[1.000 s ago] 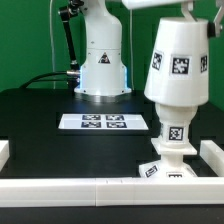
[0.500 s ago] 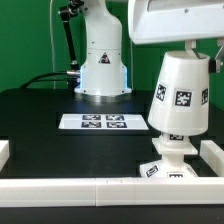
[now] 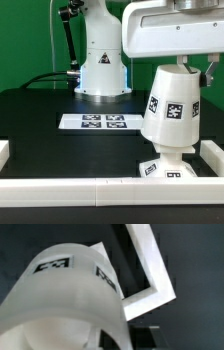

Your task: Assemble lamp

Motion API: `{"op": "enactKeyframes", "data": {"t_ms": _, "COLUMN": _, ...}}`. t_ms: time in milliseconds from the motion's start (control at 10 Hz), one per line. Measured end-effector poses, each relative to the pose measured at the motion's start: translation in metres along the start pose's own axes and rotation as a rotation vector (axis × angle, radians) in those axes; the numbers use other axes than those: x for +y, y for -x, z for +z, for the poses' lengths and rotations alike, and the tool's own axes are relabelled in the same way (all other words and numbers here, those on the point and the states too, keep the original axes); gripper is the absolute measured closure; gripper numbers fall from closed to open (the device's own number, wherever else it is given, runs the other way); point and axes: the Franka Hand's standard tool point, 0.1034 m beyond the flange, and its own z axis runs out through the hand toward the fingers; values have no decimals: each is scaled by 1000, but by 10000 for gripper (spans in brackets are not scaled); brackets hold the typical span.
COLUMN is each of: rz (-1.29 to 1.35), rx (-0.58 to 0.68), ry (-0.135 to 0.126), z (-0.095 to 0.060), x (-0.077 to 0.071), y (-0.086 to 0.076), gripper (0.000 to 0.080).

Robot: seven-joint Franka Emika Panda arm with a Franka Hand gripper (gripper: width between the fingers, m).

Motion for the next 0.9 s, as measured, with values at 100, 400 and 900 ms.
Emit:
{"op": "enactKeyframes", "data": {"t_ms": 100, "rz": -4, "rx": 3, "ry": -2, "z": -2, "x": 3, "y": -2, "gripper": 689}}
{"op": "enactKeyframes", "data": {"t_ms": 400, "rz": -26, "rx": -13, "ry": -2, "z": -12, "x": 18, "y": -6, "gripper": 311}}
{"op": "enactKeyframes", "data": {"t_ms": 900, "rz": -39, "rx": -86, "ry": 89, "z": -26, "x": 23, "y": 17, "gripper": 101}}
